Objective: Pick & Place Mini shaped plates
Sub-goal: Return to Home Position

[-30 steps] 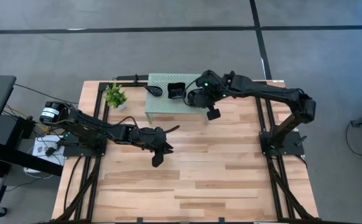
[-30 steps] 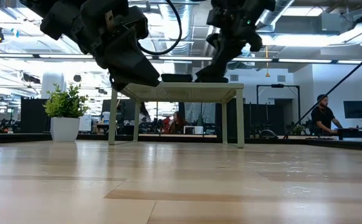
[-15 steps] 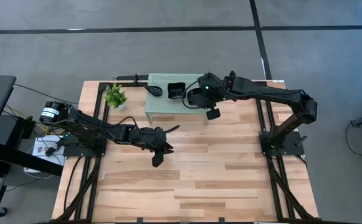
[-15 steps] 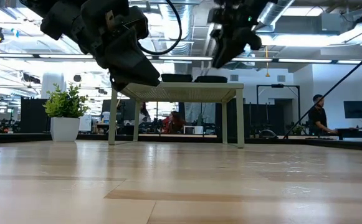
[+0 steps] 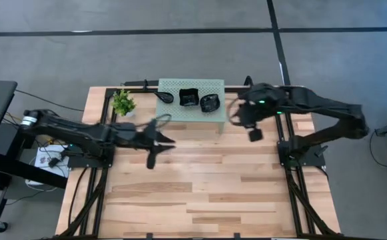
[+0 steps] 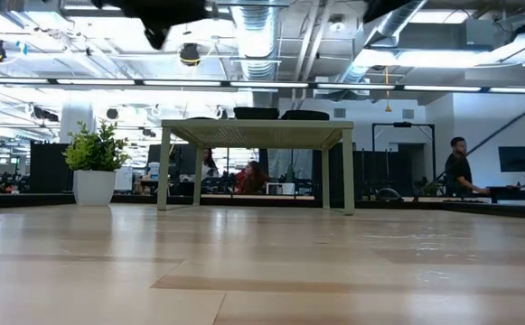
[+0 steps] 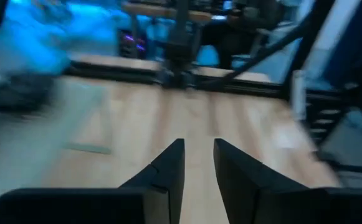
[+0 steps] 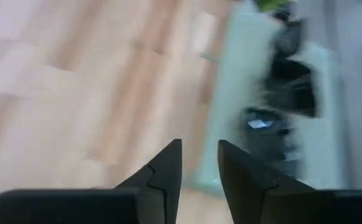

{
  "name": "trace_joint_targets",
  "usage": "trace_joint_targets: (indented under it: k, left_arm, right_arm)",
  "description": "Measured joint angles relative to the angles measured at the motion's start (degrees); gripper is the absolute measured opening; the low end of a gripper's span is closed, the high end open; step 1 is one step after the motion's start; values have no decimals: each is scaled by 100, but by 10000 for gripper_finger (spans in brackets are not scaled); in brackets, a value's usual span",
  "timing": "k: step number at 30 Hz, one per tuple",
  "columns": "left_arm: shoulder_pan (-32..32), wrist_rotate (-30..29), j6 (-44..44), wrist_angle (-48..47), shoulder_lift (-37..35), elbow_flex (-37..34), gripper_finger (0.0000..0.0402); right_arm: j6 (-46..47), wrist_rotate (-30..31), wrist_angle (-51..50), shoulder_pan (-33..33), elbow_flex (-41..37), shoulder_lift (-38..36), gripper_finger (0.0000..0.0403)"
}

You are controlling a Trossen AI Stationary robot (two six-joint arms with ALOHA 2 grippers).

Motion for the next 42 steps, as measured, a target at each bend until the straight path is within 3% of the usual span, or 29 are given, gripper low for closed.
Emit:
trace_joint_targets:
  k: [4, 6, 13, 24, 28, 34, 42]
  left_arm:
    - [0, -846, 837, -1023, -953, -62, 87]
    - [2, -1083, 1079, -1224, -1416, -318, 87]
    - [-17, -1061, 1042, -1234, -3250, -1554, 87]
    - [-17, -760, 1059, -1199, -5967, -2846, 87]
    - [-26, -618, 1047, -1177, -5837, -2906, 87]
    - [-26, -607, 931, -975, -5792, -3170, 87]
    - [0, -624, 826, 58, -5753, -3832, 87]
  right_arm:
    - [-29, -1291, 1113, -269, -1298, -1099, 98]
    - [142, -1473, 1969, -399, -2151, -1682, 98]
    - [1089, -769, 4305, -844, -4716, -3194, 98]
    - [2457, -752, 4998, -804, -6448, -4884, 98]
    - [2712, -687, 5201, -707, -7145, -5606, 98]
    - [2968, 180, 5461, -729, -7787, -6689, 98]
    - [3036, 152, 5725, -436, -7903, -6382, 98]
